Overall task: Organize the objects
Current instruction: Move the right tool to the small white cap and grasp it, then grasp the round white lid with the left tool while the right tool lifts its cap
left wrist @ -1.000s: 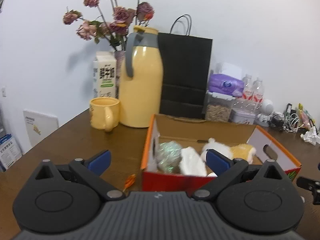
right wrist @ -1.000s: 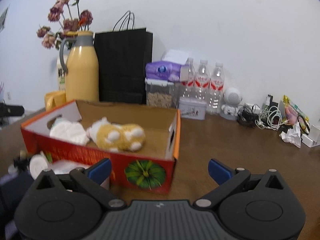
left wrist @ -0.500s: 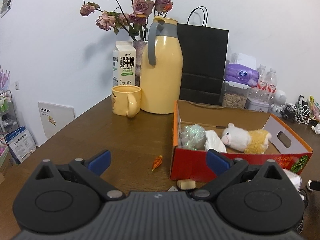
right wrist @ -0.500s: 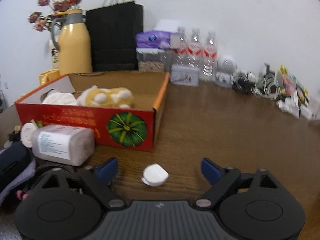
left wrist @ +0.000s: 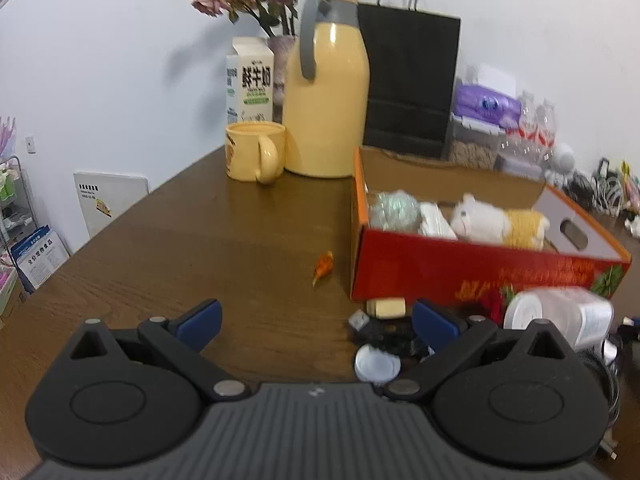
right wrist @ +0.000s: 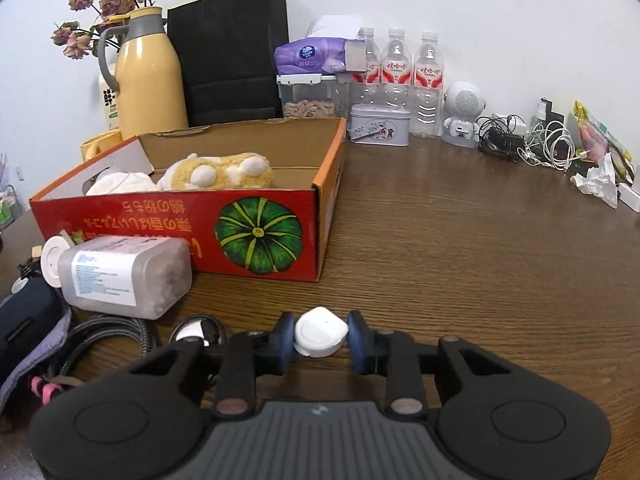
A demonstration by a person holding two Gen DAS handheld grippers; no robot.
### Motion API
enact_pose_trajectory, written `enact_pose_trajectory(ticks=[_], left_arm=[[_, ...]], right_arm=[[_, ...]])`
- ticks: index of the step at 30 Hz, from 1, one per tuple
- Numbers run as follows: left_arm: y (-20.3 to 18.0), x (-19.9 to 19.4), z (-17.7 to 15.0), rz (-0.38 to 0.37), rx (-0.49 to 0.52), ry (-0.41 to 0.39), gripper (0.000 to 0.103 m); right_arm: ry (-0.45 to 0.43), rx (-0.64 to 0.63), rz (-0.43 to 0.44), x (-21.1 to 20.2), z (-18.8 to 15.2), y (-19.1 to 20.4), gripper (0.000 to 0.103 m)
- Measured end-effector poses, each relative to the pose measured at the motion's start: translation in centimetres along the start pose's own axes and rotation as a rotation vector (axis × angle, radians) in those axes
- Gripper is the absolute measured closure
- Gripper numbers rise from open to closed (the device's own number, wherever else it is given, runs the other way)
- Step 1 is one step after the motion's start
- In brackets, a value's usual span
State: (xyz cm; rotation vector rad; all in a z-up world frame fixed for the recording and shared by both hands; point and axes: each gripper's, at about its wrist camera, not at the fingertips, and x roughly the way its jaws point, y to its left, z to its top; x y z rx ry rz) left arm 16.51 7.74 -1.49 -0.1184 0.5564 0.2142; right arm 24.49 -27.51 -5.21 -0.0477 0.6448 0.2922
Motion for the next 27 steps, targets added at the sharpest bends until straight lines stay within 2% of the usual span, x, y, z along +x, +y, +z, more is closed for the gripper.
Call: enact_pose_trajectory(ticks=[10, 15, 19, 20, 21, 23, 27], left_arm=[[-0.9, 1.2, -0.7, -0.021, 0.029, 0.053, 0.000], [-2.5, 2.5, -0.5, -0.047, 0.080, 0.082, 0.000], [-2.9, 3.9, -0.4, -0.059, 0.069, 0.136, 0.001], [-2.7, 4.2, -0.3, -0.065, 0.052, 0.145, 0.004], [-2.5, 4.4, -0.3, -0.072, 0.033, 0.151, 0.011], [-2.2, 4.6, -0.3, -0.111, 0.004, 0.157, 0.020], [-2.4, 4.5, -0.5, -0.172, 0.016, 0.141, 0.048]], right_arm=[[-0.033, 0.004, -0.030, -0.7, 0.0, 0.1, 0.076], [-0.054, 0.002, -0.045, -1.0, 0.0, 0.3, 0.076], [-0.062, 0.005, -0.052, -1.1, 0.0, 0.2, 0.076], [-0.062, 0.006, -0.052, -1.1, 0.0, 0.2, 0.076], [-0.063, 0.007, -0.051, -1.1, 0.0, 0.2, 0.076], [-0.064, 0.009, -0.051, -1.2, 0.0, 0.1, 0.076], [-0.066, 0.010, -0.053, -1.2, 0.0, 0.1, 0.076]])
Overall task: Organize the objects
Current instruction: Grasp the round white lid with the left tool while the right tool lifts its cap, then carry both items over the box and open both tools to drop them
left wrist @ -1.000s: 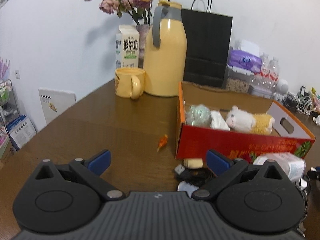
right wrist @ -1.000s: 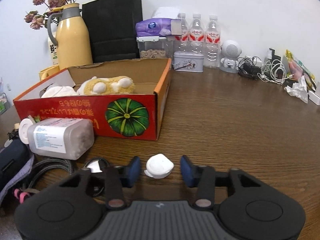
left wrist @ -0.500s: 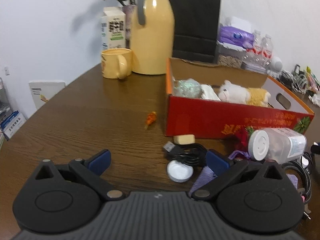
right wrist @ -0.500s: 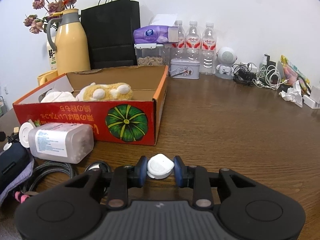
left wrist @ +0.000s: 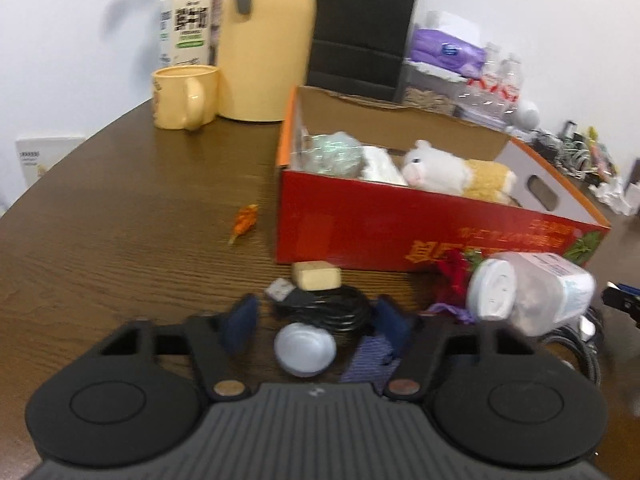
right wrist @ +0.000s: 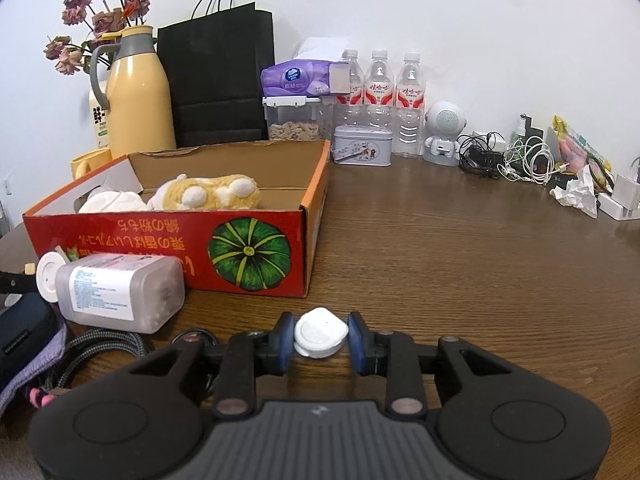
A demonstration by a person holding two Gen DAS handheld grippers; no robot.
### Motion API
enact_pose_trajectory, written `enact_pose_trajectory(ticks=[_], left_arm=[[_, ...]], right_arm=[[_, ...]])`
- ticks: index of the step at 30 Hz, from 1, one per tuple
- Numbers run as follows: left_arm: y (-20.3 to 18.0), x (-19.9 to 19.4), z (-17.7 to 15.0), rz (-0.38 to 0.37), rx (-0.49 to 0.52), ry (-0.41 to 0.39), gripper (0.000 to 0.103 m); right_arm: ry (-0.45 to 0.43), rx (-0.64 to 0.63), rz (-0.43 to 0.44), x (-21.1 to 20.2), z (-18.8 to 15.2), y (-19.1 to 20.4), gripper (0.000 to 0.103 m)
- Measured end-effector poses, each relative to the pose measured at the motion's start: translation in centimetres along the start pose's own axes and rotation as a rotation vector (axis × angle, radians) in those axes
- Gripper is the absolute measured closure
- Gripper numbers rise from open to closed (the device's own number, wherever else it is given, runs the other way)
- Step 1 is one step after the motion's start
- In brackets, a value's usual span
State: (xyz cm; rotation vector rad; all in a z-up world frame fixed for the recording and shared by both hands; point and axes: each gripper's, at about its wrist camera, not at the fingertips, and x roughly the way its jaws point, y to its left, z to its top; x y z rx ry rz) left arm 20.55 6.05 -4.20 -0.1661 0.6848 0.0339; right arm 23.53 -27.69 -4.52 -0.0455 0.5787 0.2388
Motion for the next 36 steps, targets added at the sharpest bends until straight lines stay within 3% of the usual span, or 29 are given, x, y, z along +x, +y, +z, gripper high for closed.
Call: enact_pose_trajectory(ticks=[11, 25, 29, 36], left_arm=[[0.1, -0.9, -0.5, -0.010, -0.022, -0.051, 0.050], [-0.5, -4.8, -1.4, -0.031, -0.007, -0.188, 0.050], [-0.7, -5.5, -0.8, -0.035, 0.004, -0.199, 0.050], [-2.4, -7.8, 2.0, -0.070, 0.053, -0.294, 0.050]], right_arm=[[-0.006, -0.005, 0.003, -0.2, 0.0, 0.2, 0.076], [-0.061, -0.028, 0.016, -1.5, 0.0, 0.8, 0.076], [-0.107, -0.031, 0.036, -2.8, 0.8, 0.9, 0.076], [-0.179, -0.058, 0.093, -3.8, 3.4, 2.5, 0.076]])
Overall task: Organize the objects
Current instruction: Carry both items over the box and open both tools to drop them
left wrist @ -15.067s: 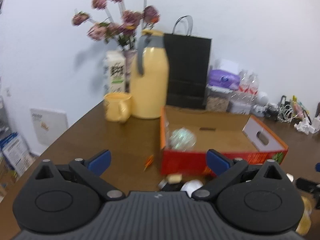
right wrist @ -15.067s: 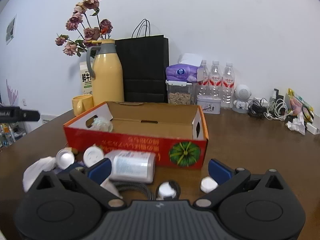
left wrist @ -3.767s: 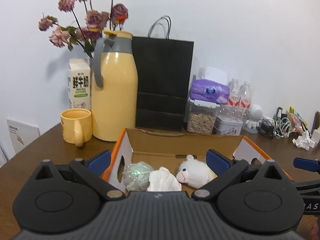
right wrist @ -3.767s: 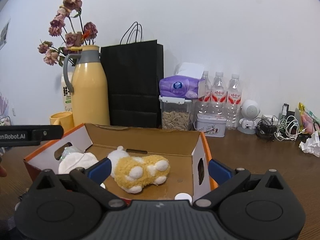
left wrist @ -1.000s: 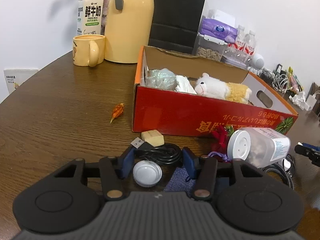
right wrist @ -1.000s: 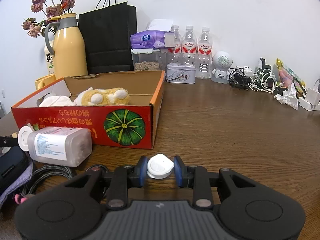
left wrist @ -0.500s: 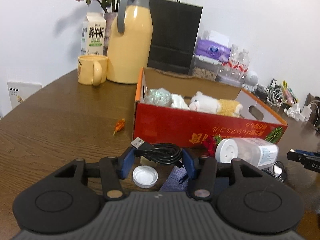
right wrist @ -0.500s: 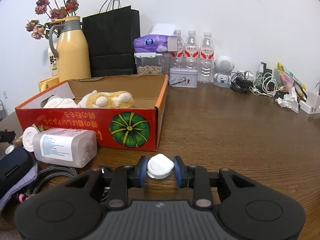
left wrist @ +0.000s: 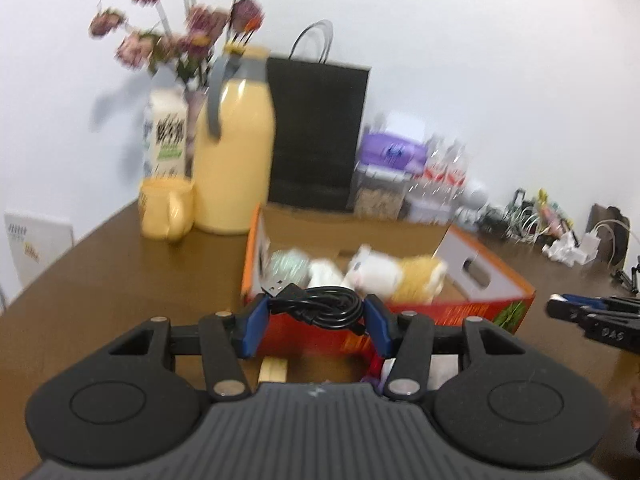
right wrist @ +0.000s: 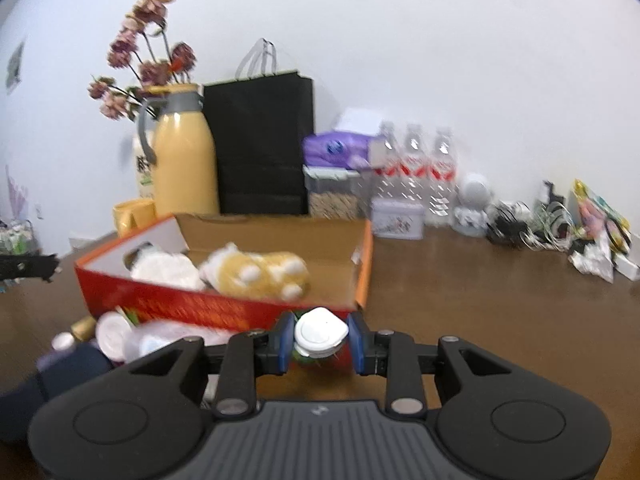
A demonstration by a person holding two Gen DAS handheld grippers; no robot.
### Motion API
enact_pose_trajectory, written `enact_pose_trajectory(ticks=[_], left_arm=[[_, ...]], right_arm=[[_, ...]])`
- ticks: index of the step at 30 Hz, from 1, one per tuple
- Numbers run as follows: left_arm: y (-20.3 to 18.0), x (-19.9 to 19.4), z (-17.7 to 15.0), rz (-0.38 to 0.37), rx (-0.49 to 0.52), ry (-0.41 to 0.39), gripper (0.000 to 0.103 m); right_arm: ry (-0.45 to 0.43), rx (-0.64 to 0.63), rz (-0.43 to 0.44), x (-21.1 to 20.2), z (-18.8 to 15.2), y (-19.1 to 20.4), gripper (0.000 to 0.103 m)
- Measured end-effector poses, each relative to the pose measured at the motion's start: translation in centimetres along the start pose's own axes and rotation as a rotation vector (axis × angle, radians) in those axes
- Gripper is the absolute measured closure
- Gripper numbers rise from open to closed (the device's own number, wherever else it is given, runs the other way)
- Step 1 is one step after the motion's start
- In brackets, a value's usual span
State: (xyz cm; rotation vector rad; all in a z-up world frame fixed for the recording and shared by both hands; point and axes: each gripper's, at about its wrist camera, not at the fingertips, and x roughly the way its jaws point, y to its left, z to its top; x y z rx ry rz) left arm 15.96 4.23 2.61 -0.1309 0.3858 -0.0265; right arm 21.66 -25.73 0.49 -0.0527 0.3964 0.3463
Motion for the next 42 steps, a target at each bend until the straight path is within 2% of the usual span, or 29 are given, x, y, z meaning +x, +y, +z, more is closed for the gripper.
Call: enact_pose_trajectory(ticks=[5, 9, 14, 18, 21, 24, 31, 32, 33, 34, 35, 36, 37, 38, 39, 42], left_arm=[[-1.4, 1.9, 2.8, -0.010, 0.021, -0.017, 0.050], [-2.2, 4.3, 4.3, -0.008, -0.001, -0.017, 0.050], [-2.6, 8.8, 5.4, 0.042, -0.035, 0.037, 0.050], [-2.0, 11.5, 5.2, 0.089, -0.087, 0.043, 0.050], [-1.8, 12.6, 4.3, 0.107, -0.067, 0.057, 0.050], [-1.7, 12.8, 3.7, 0.101, -0.052, 0.071, 0.050], [-2.5, 12.9, 3.0, 0.093, -0.017, 0.079, 0.049], [-2.6, 12.7, 3.0, 0.095, -0.018, 0.074, 0.048], [-2.6, 12.6, 3.0, 0.101, -0.019, 0.067, 0.043], [-2.6, 12.4, 3.1, 0.104, -0.020, 0.057, 0.033], [-2.6, 12.2, 3.1, 0.104, -0.022, 0.044, 0.026], [-2.6, 11.9, 3.1, 0.104, -0.023, 0.028, 0.015], [-2.7, 11.6, 3.1, 0.106, -0.022, 0.012, 0.008], [-2.8, 11.4, 3.2, 0.107, -0.019, -0.001, 0.005], [-2.8, 11.2, 3.2, 0.108, -0.017, -0.011, 0.000], [-3.0, 10.8, 3.2, 0.104, -0.014, -0.027, 0.000]], right_arm=[[-0.036, -0.021, 0.048, 1.5, 2.8, 2.1, 0.076], [-0.043, -0.029, 0.072, 3.7, 4.7, 3.5, 0.076], [-0.050, 0.022, 0.077, 7.1, 6.3, 4.0, 0.076], [-0.038, 0.055, 0.069, 9.1, 5.4, 3.7, 0.076], [0.010, 0.065, 0.072, 10.3, 4.2, 3.1, 0.076], [0.034, 0.071, 0.061, 10.9, 3.7, 2.9, 0.076], [0.028, 0.052, 0.055, 10.7, 3.4, 3.5, 0.075], [0.028, 0.053, 0.050, 10.7, 3.4, 3.5, 0.075], [0.027, 0.055, 0.044, 10.7, 3.4, 3.5, 0.075], [0.023, 0.054, 0.039, 10.6, 3.4, 3.5, 0.071], [0.019, 0.054, 0.037, 10.5, 3.4, 3.5, 0.059], [0.014, 0.050, 0.032, 10.4, 3.4, 3.6, 0.050], [0.009, 0.044, 0.024, 10.2, 3.3, 3.7, 0.033], [0.003, 0.037, 0.019, 10.1, 3.3, 3.8, 0.022], [-0.004, 0.030, 0.016, 9.9, 3.3, 3.9, 0.020], [-0.015, 0.021, 0.010, 9.7, 3.4, 4.2, 0.011]])
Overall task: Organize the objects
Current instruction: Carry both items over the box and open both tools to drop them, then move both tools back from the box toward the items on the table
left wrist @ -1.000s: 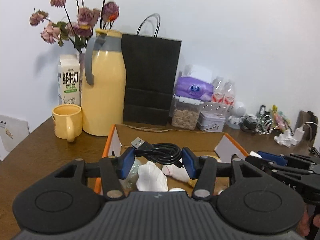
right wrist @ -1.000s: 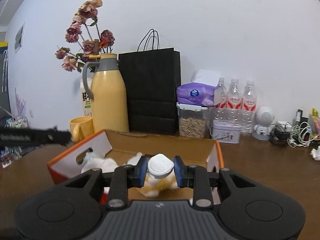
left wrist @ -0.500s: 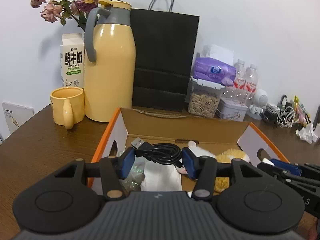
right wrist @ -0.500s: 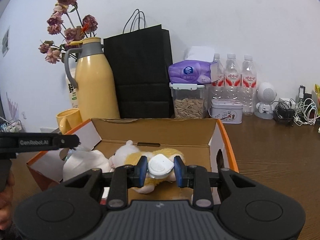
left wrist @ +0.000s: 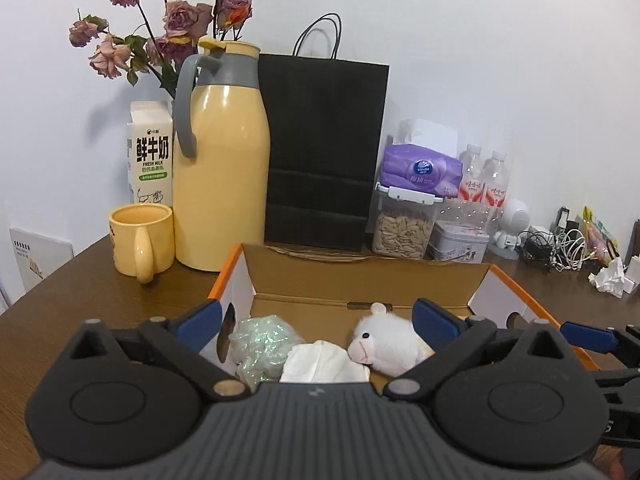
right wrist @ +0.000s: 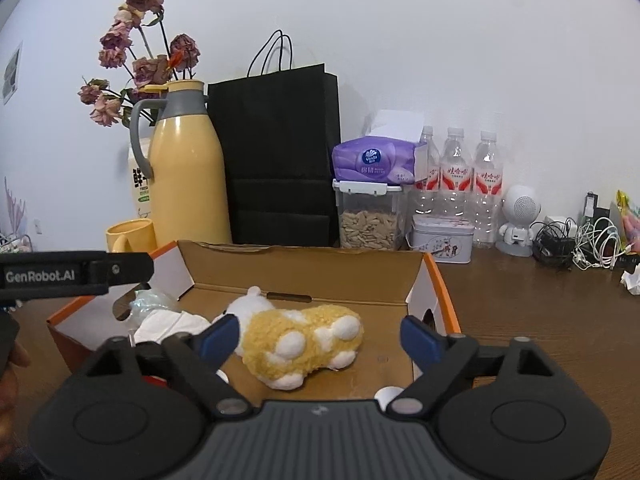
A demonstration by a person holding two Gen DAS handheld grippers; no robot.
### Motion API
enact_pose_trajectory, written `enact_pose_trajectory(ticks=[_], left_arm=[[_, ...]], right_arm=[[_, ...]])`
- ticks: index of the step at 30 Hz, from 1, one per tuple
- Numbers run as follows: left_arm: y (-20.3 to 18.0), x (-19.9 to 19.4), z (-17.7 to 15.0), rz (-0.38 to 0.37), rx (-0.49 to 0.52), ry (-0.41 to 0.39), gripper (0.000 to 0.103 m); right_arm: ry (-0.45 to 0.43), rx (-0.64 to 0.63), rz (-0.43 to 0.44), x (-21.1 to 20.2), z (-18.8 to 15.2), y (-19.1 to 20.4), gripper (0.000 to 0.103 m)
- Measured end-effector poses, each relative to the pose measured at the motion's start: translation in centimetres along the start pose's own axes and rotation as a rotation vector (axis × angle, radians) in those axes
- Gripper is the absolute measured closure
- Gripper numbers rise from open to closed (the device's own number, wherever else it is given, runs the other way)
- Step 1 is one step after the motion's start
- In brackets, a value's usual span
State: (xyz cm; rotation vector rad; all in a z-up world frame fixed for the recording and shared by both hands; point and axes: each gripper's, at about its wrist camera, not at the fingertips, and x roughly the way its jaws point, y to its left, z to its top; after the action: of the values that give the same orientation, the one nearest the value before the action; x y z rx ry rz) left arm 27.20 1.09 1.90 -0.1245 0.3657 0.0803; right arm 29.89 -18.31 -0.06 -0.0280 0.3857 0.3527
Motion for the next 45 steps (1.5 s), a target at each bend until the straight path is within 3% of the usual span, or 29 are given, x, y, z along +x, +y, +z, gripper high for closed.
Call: enact_pose_trajectory(ticks=[3, 23, 32, 39, 45], left_arm=[[-0.1, -0.2, 0.0, -0.001, 0.000, -0.006, 0.000], [0.4, -0.9, -0.1, 0.000, -0.022, -0.017, 0.000], [1.1, -3.5, 0.1, -0.008, -0.033, -0.053, 0.000], [3.1, -6.2, 0.0, 0.008, -0.062, -0.060, 0.000], [5.7, -7.5, -0.9, 0.066, -0.058, -0.011, 0.000]], right_arm=[[-0.003, -0.002, -0.019, 0.0, 0.0, 0.0, 0.001], [-0.029, 0.005, -0.029, -1.2, 0.1, -0.3, 0.000], [-0.053, 0.055, 0.026, -3.8, -0.1, -1.8, 0.000], [0.013, 0.015, -0.016, -5.2, -1.9, -3.0, 0.000], [0.098, -0.027, -0.056, -6.5, -4.4, -4.4, 0.000]])
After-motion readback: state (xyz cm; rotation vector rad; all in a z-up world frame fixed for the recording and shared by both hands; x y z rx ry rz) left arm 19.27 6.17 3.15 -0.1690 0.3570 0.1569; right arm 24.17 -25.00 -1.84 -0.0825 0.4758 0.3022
